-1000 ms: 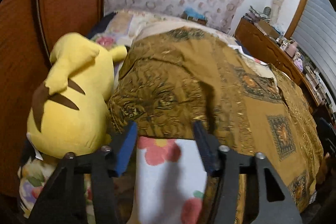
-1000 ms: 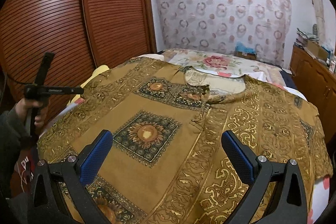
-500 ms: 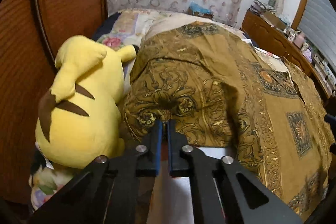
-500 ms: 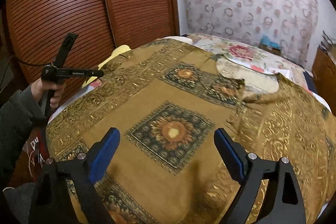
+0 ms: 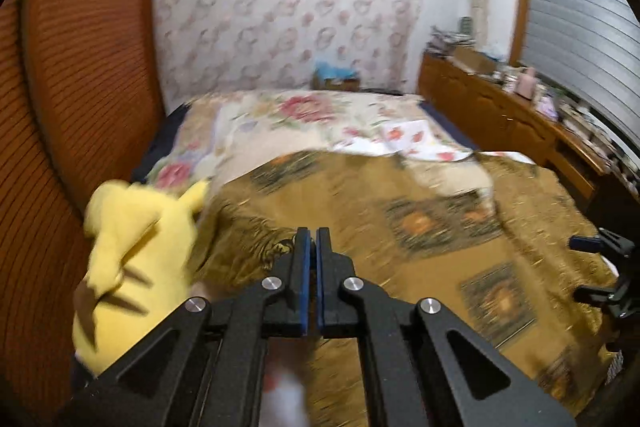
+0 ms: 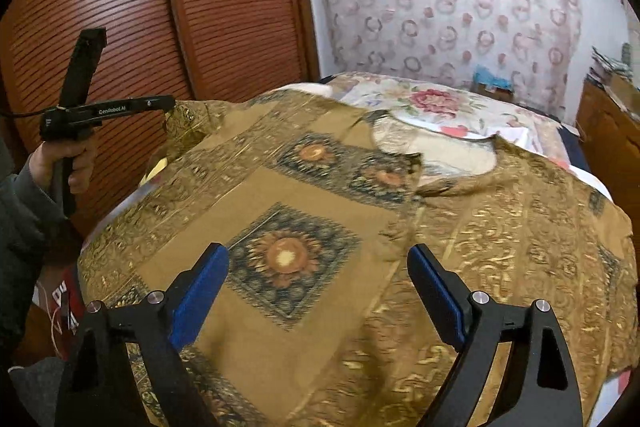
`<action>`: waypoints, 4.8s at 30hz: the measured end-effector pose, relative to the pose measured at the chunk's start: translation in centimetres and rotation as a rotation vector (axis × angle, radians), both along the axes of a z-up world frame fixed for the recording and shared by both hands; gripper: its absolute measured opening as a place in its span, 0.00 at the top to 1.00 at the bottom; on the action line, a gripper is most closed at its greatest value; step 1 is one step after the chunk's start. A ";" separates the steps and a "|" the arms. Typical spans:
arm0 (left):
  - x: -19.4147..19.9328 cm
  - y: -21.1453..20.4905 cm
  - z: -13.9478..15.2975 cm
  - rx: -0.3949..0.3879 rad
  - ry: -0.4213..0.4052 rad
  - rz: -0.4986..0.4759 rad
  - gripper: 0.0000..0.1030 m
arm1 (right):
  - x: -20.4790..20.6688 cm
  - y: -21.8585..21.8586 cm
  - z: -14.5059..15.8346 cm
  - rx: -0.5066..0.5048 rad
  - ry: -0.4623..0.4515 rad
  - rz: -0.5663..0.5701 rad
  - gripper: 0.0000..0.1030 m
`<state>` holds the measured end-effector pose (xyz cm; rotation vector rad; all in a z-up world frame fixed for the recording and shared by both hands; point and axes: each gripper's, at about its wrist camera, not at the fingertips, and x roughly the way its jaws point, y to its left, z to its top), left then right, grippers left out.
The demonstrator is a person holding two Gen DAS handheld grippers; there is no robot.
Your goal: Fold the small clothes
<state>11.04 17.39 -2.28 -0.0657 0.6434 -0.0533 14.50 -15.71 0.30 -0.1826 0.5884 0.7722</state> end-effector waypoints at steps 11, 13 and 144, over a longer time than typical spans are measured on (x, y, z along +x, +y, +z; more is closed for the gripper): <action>0.2 -7.3 1.0 0.099 -0.023 -0.191 0.40 | -0.1 -1.7 -1.3 0.023 0.032 -0.069 0.11; 0.2 -6.4 1.2 0.100 -0.015 -0.167 0.36 | -0.3 -1.6 -1.3 0.033 0.035 -0.073 0.11; 6.7 -13.8 -9.3 0.124 0.273 -0.304 0.01 | 6.7 -15.4 1.2 -0.050 -0.020 -0.336 0.95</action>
